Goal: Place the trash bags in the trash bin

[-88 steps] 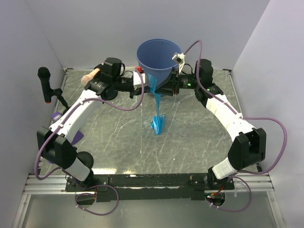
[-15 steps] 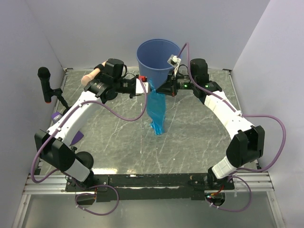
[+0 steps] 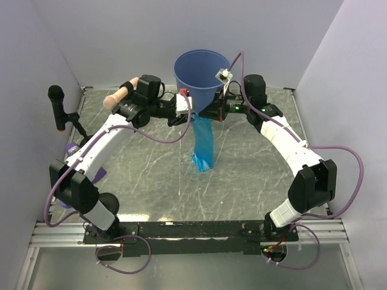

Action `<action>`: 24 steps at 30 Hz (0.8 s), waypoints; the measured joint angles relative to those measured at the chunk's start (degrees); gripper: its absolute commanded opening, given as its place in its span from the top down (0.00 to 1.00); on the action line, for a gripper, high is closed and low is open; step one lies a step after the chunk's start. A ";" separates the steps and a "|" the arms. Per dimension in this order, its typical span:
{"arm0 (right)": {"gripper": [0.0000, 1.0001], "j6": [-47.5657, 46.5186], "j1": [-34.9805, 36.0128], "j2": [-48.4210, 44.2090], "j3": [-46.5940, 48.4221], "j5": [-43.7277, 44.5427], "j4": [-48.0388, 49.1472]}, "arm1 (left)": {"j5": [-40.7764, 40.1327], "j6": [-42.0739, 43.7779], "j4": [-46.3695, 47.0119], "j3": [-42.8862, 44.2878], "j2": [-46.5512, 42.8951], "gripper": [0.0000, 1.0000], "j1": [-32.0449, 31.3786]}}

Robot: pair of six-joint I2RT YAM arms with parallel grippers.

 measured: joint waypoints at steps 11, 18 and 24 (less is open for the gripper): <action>1.00 4.57 0.00 0.00 -0.13 -1.42 3.43 | -0.59 -6.40 3.78 -0.11 1.46 0.83 -0.02; 1.00 6.51 -0.02 -0.07 -1.88 -1.51 5.38 | 0.28 -6.71 3.76 -0.11 2.16 0.99 -0.20; 1.00 2.71 0.17 -0.26 -2.03 1.99 2.32 | 0.37 -6.49 3.80 -0.11 2.25 0.99 -0.28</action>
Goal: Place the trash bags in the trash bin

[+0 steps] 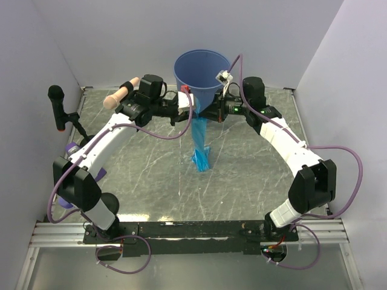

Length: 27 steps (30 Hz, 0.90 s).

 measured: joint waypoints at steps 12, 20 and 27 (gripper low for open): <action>1.00 -5.27 -0.31 0.00 -0.55 10.12 -5.77 | 0.83 2.58 -0.35 0.00 -0.92 0.99 -0.02; 0.49 -4.74 -3.06 -0.83 -1.81 -1.29 -1.81 | 0.28 8.63 -2.08 -0.28 -1.51 0.99 -0.02; 0.40 -4.85 -2.86 -0.94 -1.66 -11.39 1.27 | 0.31 13.16 -5.57 -0.24 -1.95 0.99 -0.02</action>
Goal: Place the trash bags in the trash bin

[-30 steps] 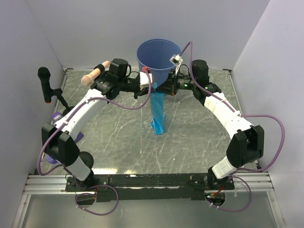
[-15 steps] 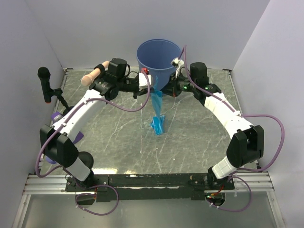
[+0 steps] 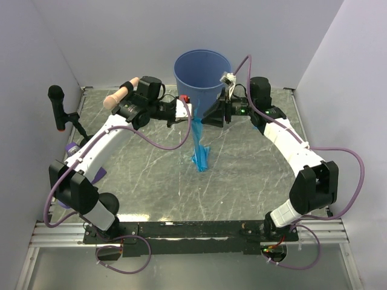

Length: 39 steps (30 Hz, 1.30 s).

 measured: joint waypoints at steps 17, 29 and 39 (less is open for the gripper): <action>0.47 -8.11 1.86 0.35 3.45 5.07 -4.17 | 1.44 0.57 -2.23 1.92 0.00 1.00 0.00; 0.48 -10.88 2.89 0.44 3.82 3.34 -5.11 | 1.55 -0.48 -1.86 1.97 0.00 0.99 0.00; 0.83 -12.59 3.52 0.83 3.85 3.65 -6.19 | 1.70 -1.75 -0.57 1.95 -0.15 0.99 0.00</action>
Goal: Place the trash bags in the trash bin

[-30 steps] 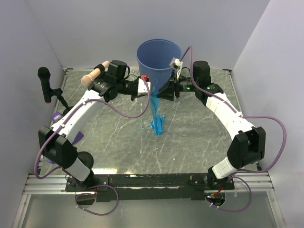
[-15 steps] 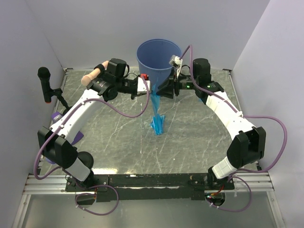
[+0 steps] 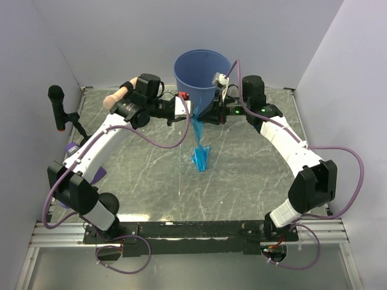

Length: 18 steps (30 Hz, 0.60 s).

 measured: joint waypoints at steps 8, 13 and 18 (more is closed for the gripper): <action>1.00 2.45 -0.07 0.44 0.00 -0.61 0.46 | -0.52 -0.42 0.79 -0.15 -0.07 0.99 0.00; 1.00 6.43 -0.33 0.35 -0.04 -0.24 2.25 | -1.92 -0.42 1.14 -1.20 -0.11 0.99 0.00; 1.00 11.06 -1.86 -0.59 -2.36 0.79 4.74 | -2.84 -0.44 1.27 -1.40 -0.11 0.99 0.00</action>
